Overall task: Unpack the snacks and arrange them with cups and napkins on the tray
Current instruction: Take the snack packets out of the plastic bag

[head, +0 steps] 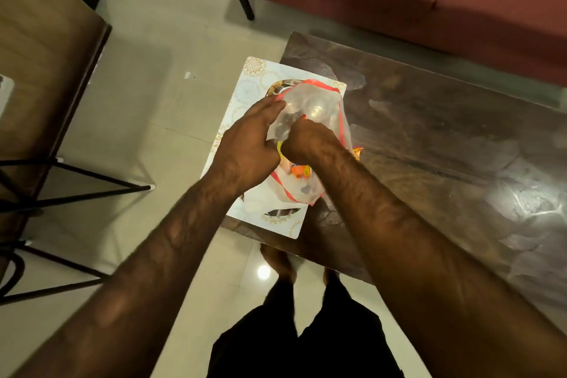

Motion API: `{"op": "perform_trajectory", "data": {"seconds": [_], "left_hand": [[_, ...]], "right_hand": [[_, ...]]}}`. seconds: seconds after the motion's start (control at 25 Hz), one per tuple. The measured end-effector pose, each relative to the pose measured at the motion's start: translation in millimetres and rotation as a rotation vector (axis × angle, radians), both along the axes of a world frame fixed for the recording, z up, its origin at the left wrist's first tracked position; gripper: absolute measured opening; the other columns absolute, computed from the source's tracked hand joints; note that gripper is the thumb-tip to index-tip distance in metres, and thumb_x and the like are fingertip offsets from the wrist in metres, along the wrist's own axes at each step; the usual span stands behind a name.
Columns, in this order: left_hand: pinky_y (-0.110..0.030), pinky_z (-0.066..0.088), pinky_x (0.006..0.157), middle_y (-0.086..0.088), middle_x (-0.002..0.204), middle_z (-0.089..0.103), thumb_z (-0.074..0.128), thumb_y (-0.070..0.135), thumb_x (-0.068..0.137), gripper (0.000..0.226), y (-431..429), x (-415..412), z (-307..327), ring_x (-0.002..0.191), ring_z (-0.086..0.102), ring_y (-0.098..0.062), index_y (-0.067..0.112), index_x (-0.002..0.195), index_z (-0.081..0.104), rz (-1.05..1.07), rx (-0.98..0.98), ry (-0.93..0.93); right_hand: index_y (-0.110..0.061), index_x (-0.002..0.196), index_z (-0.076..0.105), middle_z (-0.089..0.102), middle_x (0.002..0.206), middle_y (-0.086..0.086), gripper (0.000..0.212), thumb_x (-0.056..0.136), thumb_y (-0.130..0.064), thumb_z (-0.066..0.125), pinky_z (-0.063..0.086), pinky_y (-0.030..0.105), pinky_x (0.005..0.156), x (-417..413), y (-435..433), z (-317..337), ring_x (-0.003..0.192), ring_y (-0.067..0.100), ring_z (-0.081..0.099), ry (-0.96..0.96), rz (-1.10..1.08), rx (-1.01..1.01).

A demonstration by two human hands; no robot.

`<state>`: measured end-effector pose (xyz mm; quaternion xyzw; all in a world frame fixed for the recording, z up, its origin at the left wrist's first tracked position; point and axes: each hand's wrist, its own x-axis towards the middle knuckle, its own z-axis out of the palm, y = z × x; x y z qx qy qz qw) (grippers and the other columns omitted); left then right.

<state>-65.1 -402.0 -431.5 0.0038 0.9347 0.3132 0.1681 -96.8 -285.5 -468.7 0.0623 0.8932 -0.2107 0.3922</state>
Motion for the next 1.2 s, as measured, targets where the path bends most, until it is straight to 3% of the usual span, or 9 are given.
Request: {"op": "perform_trajectory", "data": {"seconds": [0.12, 0.24, 0.32, 0.44, 0.6, 0.76, 0.88, 1.04, 1.2], "left_hand": [[-0.028, 0.034, 0.118, 0.009, 0.162, 0.037, 0.062, -0.001, 0.089, 0.070, -5, 0, -8, 0.147, 0.037, -0.015, 0.024, 0.152, 0.044, -0.023, 0.014, 0.008], [-0.019, 0.025, 0.109, 0.010, 0.162, 0.036, 0.068, 0.002, 0.087, 0.075, -8, 0, -17, 0.147, 0.037, -0.015, 0.027, 0.153, 0.041, -0.035, 0.017, -0.019], [-0.019, 0.024, 0.107, 0.009, 0.162, 0.037, 0.070, 0.003, 0.085, 0.076, -11, -1, -20, 0.147, 0.037, -0.016, 0.026, 0.153, 0.042, -0.030, 0.027, -0.021], [-0.019, 0.023, 0.108, 0.009, 0.161, 0.039, 0.067, 0.001, 0.086, 0.074, -16, -1, -24, 0.147, 0.037, -0.016, 0.026, 0.152, 0.044, -0.016, 0.033, -0.014], [-0.021, 0.024, 0.108, 0.008, 0.162, 0.037, 0.062, 0.001, 0.090, 0.072, -14, 2, -25, 0.148, 0.036, -0.017, 0.027, 0.153, 0.040, -0.026, 0.025, -0.039], [-0.028, 0.035, 0.110, 0.008, 0.162, 0.036, 0.061, 0.002, 0.086, 0.075, -7, 0, -20, 0.146, 0.040, -0.019, 0.025, 0.154, 0.039, -0.041, 0.009, -0.049], [-0.038, 0.041, 0.110, 0.007, 0.163, 0.035, 0.056, 0.014, 0.079, 0.078, -1, -4, -11, 0.144, 0.043, -0.021, 0.025, 0.155, 0.038, -0.027, -0.017, -0.051], [-0.043, 0.039, 0.114, 0.002, 0.163, 0.035, 0.064, 0.022, 0.090, 0.072, -2, -9, -11, 0.145, 0.041, -0.025, 0.024, 0.155, 0.036, 0.008, -0.083, -0.065], [-0.045, 0.038, 0.115, -0.002, 0.164, 0.035, 0.065, 0.023, 0.095, 0.069, 7, -11, -8, 0.147, 0.038, -0.027, 0.022, 0.156, 0.034, 0.015, -0.129, -0.067]], "right_hand": [[-0.005, 0.148, 0.056, 0.061, 0.151, 0.015, 0.055, 0.103, -0.036, 0.062, 0.051, 0.041, 0.113, -5, -8, -40, 0.140, 0.035, 0.060, -0.004, -0.050, 0.076], [-0.003, 0.157, 0.035, 0.051, 0.158, 0.016, 0.083, 0.097, -0.046, 0.071, 0.047, 0.044, 0.118, -7, -15, -68, 0.146, 0.037, 0.054, -0.043, -0.256, 0.079], [-0.003, 0.156, 0.030, 0.050, 0.158, 0.015, 0.087, 0.095, -0.045, 0.075, 0.046, 0.044, 0.118, -10, -17, -79, 0.147, 0.037, 0.054, -0.021, -0.331, 0.099], [-0.004, 0.157, 0.032, 0.050, 0.159, 0.016, 0.082, 0.097, -0.040, 0.073, 0.047, 0.043, 0.118, -12, -21, -88, 0.148, 0.035, 0.053, 0.014, -0.313, 0.135], [-0.006, 0.152, 0.044, 0.055, 0.156, 0.017, 0.055, 0.106, -0.031, 0.060, 0.047, 0.043, 0.117, -9, -20, -88, 0.145, 0.036, 0.055, 0.082, -0.220, 0.139], [-0.008, 0.143, 0.056, 0.064, 0.146, 0.015, 0.050, 0.099, -0.027, 0.069, 0.053, 0.042, 0.110, -10, -15, -51, 0.135, 0.037, 0.063, 0.064, -0.274, 0.061], [-0.015, 0.117, 0.066, 0.072, 0.114, 0.009, 0.028, 0.093, -0.029, 0.071, 0.056, 0.031, 0.077, 1, 0, -9, 0.104, 0.032, 0.070, 0.157, -0.406, -0.024], [-0.023, 0.133, 0.071, 0.077, 0.130, 0.001, 0.039, 0.096, -0.032, 0.074, 0.062, 0.045, 0.102, 26, 24, 33, 0.116, 0.026, 0.075, 0.217, -0.597, -0.258], [-0.021, 0.132, 0.072, 0.082, 0.122, 0.001, 0.038, 0.094, -0.018, 0.081, 0.066, 0.049, 0.096, 42, 54, 57, 0.103, 0.023, 0.083, 0.146, -0.881, -0.700]]}}
